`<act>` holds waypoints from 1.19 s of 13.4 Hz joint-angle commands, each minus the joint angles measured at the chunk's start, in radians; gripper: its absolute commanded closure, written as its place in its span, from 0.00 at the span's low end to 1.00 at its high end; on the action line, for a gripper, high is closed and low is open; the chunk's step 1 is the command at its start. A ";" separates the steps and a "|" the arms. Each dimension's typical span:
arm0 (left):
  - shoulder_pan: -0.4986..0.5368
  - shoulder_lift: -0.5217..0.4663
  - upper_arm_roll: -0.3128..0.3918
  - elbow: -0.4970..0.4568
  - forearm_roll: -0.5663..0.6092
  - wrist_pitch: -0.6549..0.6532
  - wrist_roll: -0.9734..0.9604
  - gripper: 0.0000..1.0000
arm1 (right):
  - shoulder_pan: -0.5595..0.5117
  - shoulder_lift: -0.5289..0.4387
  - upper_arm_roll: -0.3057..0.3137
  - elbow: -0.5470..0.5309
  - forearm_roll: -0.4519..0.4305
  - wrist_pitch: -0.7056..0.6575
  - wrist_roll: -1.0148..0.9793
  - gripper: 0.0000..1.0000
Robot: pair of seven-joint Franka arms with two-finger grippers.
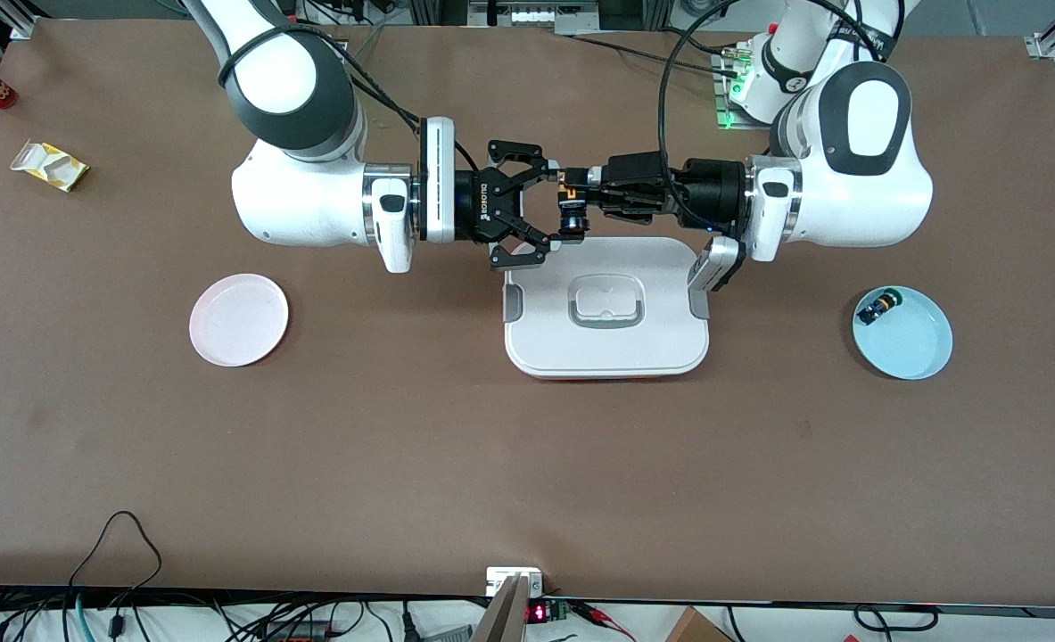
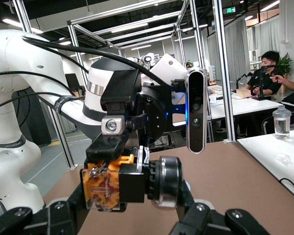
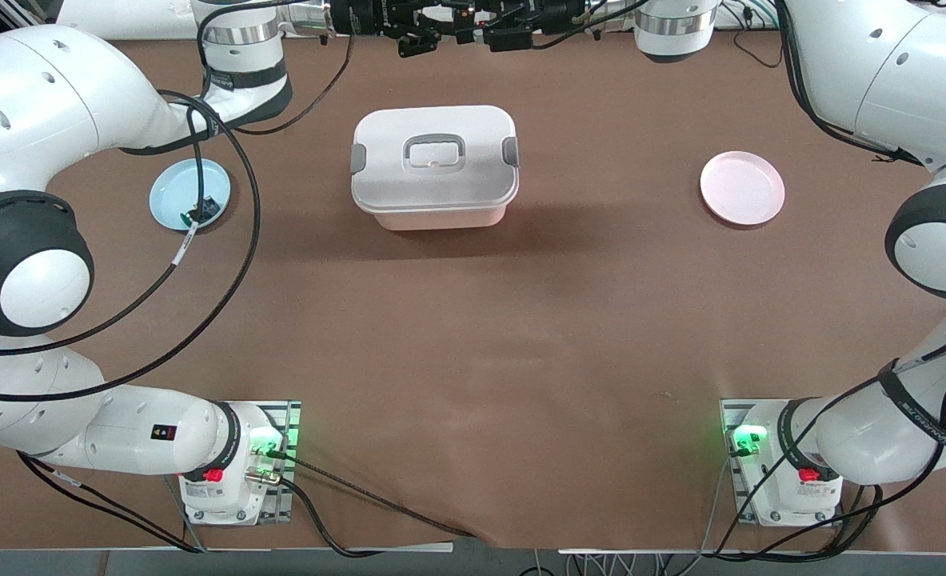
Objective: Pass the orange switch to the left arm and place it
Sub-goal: 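Carry the switch above the box toward the left gripper, which grasps it, then open the right gripper and withdraw it while the left gripper carries the switch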
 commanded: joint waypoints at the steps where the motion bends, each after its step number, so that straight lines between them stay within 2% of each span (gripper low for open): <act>1: -0.005 -0.009 -0.001 0.002 -0.017 0.014 0.019 0.78 | 0.009 -0.014 -0.001 -0.015 0.029 0.010 -0.021 1.00; 2: -0.005 -0.009 -0.001 0.000 -0.017 0.014 0.021 0.78 | 0.009 -0.014 -0.001 -0.017 0.030 0.010 -0.018 0.98; 3: -0.003 -0.009 -0.001 0.000 -0.015 0.014 0.021 0.80 | 0.007 -0.016 -0.001 -0.017 0.033 0.013 -0.018 0.87; 5: -0.005 -0.009 -0.001 0.002 0.023 0.012 0.021 0.81 | 0.005 -0.022 -0.002 -0.020 0.046 0.014 -0.018 0.00; 11: 0.005 -0.011 0.001 0.000 0.039 0.000 0.018 0.81 | -0.002 -0.022 -0.002 -0.026 0.064 0.005 -0.019 0.00; 12: 0.003 -0.006 0.001 0.003 0.089 0.000 0.021 0.80 | -0.004 -0.022 -0.002 -0.028 0.064 0.005 -0.019 0.00; 16: 0.003 0.084 0.001 0.172 0.513 -0.074 0.032 0.82 | -0.017 -0.025 -0.004 -0.049 0.064 0.000 -0.021 0.00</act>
